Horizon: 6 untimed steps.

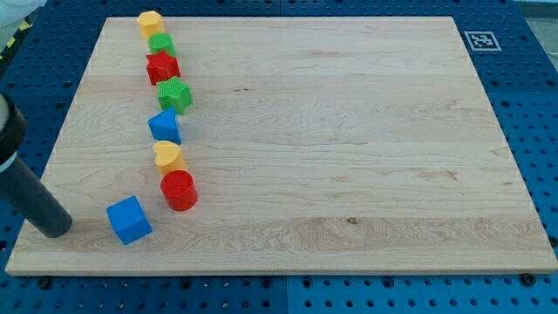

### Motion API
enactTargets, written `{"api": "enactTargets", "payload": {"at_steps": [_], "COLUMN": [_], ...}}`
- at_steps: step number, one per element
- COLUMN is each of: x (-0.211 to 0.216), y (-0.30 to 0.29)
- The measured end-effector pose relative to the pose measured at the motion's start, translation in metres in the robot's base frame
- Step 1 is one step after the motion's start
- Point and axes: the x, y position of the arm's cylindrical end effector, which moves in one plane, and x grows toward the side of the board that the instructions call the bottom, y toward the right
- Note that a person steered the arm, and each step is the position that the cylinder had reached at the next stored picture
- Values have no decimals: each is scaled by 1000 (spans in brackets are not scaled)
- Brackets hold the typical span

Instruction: Nudge blue cube right a bit

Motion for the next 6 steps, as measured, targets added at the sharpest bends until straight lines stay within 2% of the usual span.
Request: {"api": "enactTargets", "payload": {"at_steps": [2,6], "x": [0,-17], "y": [37,27]}}
